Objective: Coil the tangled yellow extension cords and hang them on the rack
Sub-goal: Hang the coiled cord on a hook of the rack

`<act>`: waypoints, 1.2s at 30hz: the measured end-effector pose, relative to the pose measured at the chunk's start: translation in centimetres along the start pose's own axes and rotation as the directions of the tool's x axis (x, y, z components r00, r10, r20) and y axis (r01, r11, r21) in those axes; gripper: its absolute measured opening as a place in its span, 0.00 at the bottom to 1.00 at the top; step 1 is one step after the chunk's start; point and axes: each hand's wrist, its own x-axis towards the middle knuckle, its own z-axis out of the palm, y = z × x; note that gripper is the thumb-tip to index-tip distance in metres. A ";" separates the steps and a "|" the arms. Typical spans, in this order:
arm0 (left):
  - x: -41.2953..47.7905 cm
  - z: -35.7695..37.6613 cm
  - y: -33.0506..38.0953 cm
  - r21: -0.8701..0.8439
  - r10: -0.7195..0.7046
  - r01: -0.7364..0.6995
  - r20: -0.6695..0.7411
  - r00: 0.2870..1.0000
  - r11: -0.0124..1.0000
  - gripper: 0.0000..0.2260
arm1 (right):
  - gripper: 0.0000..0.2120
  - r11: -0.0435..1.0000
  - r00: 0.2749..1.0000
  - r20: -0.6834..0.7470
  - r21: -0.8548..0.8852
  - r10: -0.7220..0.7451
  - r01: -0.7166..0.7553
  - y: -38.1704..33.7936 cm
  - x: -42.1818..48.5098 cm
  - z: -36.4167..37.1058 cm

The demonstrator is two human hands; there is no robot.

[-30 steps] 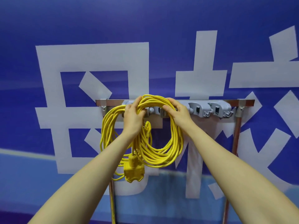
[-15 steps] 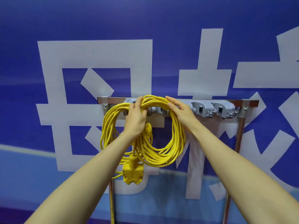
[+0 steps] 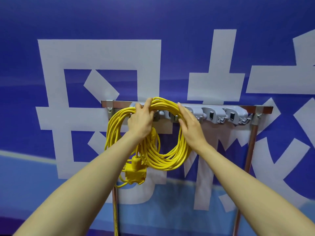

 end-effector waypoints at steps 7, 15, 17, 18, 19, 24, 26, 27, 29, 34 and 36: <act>-0.5 0.2 -0.4 0.059 0.034 -0.035 0.030 0.999 0.998 0.24 | 0.22 0.997 0.973 -0.227 -0.060 0.033 -0.048 -0.4 1.2 1.8; -0.1 0.6 -0.6 -0.073 -0.035 0.042 0.088 0.996 0.996 0.23 | 0.24 0.993 0.997 -0.049 -0.104 -0.053 0.047 0.3 0.1 0.8; 0.6 0.6 -1.0 -0.148 -0.055 0.071 0.111 0.992 0.986 0.23 | 0.24 0.999 0.999 -0.033 -0.027 -0.035 0.034 0.3 -0.3 0.3; 0.9 0.8 -1.3 -0.183 -0.050 0.072 0.121 0.991 0.981 0.23 | 0.23 1.000 0.999 -0.046 0.000 -0.029 0.029 0.3 -0.5 0.3; 1.3 0.8 -1.4 -0.219 -0.044 0.071 0.127 0.991 0.973 0.23 | 0.21 1.000 0.997 -0.074 0.019 -0.023 0.025 0.3 -0.7 0.3; 2.8 0.8 -1.5 -0.426 -0.095 0.172 0.195 0.976 0.888 0.20 | 0.12 0.996 0.974 -0.225 0.086 0.024 -0.005 -0.1 -0.2 1.4; 2.8 0.4 -1.7 -0.437 -0.037 0.130 0.216 0.976 0.890 0.21 | 0.11 0.995 0.968 -0.245 0.100 0.051 -0.027 -0.1 -0.1 1.8; 2.6 0.2 -1.9 -0.422 0.017 0.079 0.219 0.976 0.903 0.21 | 0.12 0.994 0.968 -0.245 0.097 0.062 -0.039 -0.1 -0.2 1.8; 2.4 0.1 -2.4 -0.385 0.105 -0.005 0.237 0.966 0.923 0.24 | 0.14 0.996 0.975 -0.210 0.065 0.067 -0.054 -0.2 -0.6 1.6; 1.0 0.0 -2.1 -0.180 0.084 -0.050 0.184 0.979 0.982 0.27 | 0.17 0.984 0.958 -0.232 0.102 0.166 -0.146 -0.9 -1.5 2.0; 0.2 0.1 -1.7 -0.134 0.071 -0.049 0.171 0.983 0.990 0.26 | 0.17 0.964 0.938 -0.259 0.197 0.229 -0.181 -1.6 -2.0 2.7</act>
